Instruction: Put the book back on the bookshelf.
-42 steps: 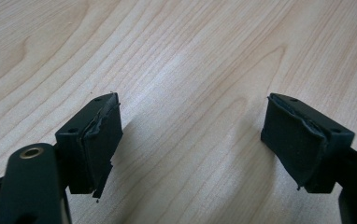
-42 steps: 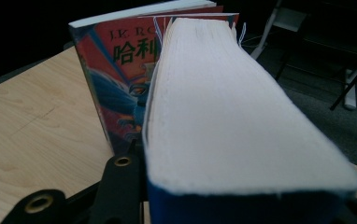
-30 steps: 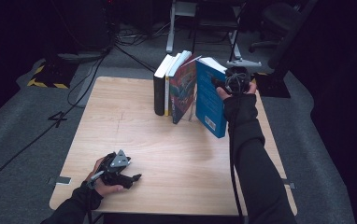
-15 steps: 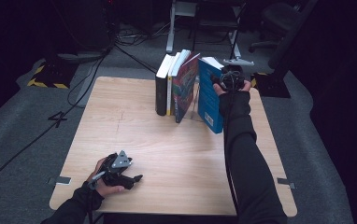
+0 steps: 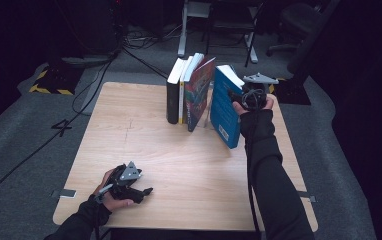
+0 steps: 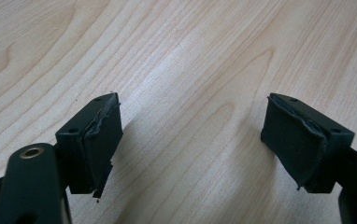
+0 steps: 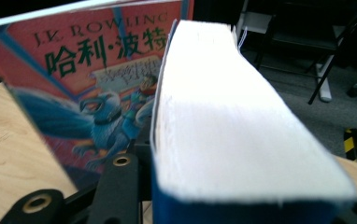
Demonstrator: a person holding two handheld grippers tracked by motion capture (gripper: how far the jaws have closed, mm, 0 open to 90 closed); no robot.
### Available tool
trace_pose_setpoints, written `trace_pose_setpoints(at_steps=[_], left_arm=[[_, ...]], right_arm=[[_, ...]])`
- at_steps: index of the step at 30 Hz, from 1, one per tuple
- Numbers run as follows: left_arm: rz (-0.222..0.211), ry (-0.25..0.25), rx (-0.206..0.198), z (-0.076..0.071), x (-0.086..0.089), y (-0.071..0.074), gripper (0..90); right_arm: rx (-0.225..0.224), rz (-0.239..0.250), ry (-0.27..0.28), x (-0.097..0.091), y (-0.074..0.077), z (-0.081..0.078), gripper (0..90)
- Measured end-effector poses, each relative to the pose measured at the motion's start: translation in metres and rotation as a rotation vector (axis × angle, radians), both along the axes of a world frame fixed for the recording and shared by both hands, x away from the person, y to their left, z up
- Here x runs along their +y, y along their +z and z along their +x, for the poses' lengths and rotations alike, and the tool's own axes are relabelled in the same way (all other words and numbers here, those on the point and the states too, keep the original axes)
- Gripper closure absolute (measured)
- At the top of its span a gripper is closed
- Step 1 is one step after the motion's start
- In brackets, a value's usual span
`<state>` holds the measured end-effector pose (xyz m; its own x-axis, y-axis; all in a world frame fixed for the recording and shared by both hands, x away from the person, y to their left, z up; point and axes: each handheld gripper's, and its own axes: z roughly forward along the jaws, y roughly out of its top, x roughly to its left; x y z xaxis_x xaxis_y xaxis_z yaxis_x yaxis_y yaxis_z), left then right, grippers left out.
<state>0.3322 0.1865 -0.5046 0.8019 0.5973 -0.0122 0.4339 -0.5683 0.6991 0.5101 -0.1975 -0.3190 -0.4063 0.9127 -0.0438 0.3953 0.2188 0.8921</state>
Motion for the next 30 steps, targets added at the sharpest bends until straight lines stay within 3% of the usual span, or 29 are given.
trace_pose_setpoints(at_steps=[16,23,30], left_arm=[[-0.002,0.004,0.000,-0.001,-0.002,0.000,20.3],[-0.001,0.003,0.001,-0.001,-0.002,0.000,20.4],[-0.001,0.003,0.001,-0.001,-0.002,0.000,20.3]], right_arm=[[0.047,-0.053,0.051,-0.011,-0.013,-0.041,59.5],[0.080,-0.076,0.067,-0.013,-0.011,-0.042,57.6],[0.074,-0.050,0.053,-0.016,-0.010,-0.036,57.4]])
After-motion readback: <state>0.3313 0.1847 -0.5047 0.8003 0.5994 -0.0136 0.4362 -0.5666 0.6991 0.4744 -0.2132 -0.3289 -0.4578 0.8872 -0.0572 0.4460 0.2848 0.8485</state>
